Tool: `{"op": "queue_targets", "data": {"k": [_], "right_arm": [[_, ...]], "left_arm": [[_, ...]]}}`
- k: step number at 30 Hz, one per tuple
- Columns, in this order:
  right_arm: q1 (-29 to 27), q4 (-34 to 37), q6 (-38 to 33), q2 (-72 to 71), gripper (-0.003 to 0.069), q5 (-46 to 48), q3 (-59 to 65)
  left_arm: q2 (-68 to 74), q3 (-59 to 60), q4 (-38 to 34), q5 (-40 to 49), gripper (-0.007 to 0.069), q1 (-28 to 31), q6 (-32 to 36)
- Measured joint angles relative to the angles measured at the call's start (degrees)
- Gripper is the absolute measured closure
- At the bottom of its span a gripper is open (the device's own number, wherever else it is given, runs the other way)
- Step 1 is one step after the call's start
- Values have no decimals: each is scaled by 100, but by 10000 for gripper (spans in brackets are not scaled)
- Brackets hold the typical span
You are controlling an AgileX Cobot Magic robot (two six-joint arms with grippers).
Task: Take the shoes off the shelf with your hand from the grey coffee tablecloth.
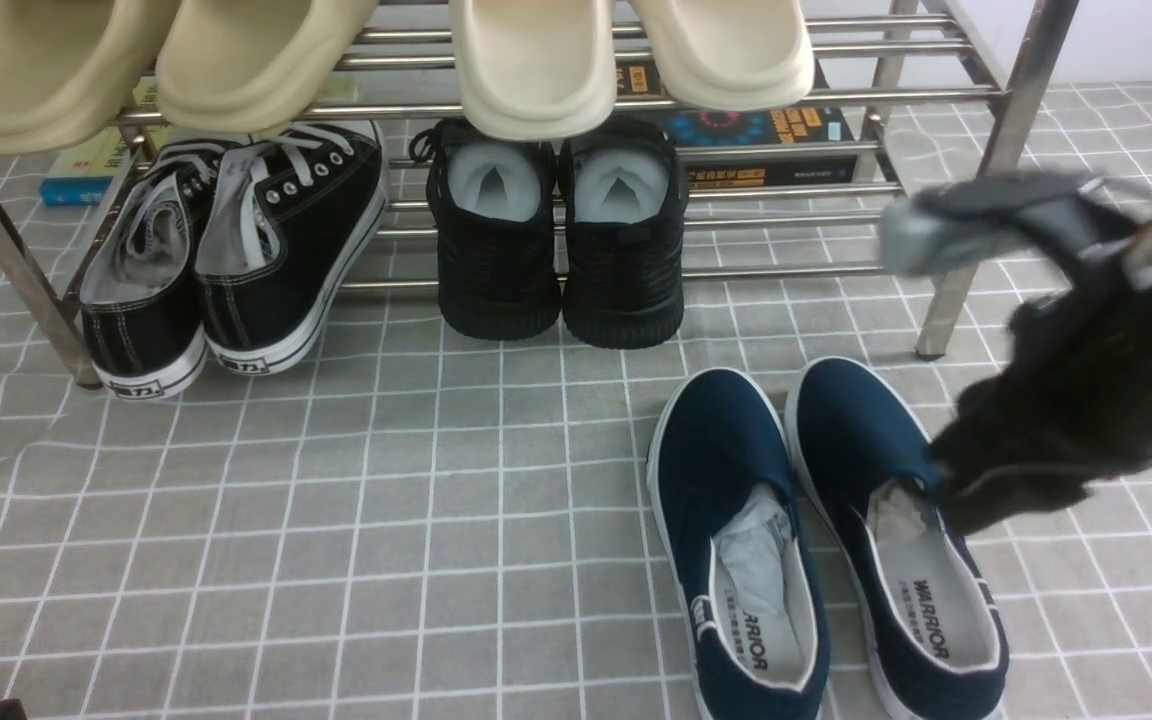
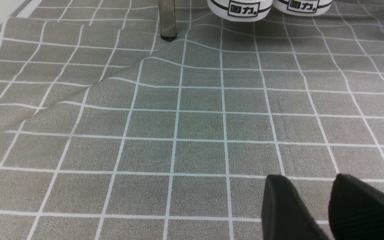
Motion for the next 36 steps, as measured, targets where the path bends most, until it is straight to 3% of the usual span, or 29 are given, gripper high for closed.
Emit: {"op": "queue_targets", "data": {"k": [7,11,16,17,23,36], "right_arm": [[0,1,0,-2280,664,139,29],[0,1,-141,-3656,675,-419,594],[0,1,-422,-5064,675,-1921,1840],[0,1,-446,-5501,675,-2570,2419],[0,1,-457,-6117,673,-3969,3556],[0,1,-471,-6162,664,-4191,4025]], "left_arm": [[0,0,0,0,384,0,0],[0,0,0,0,384,0,0],[0,0,0,0,384,0,0],[0,0,0,0,384,0,0],[0,0,0,0,384,0,0],[0,0,0,0,384,0,0]]}}
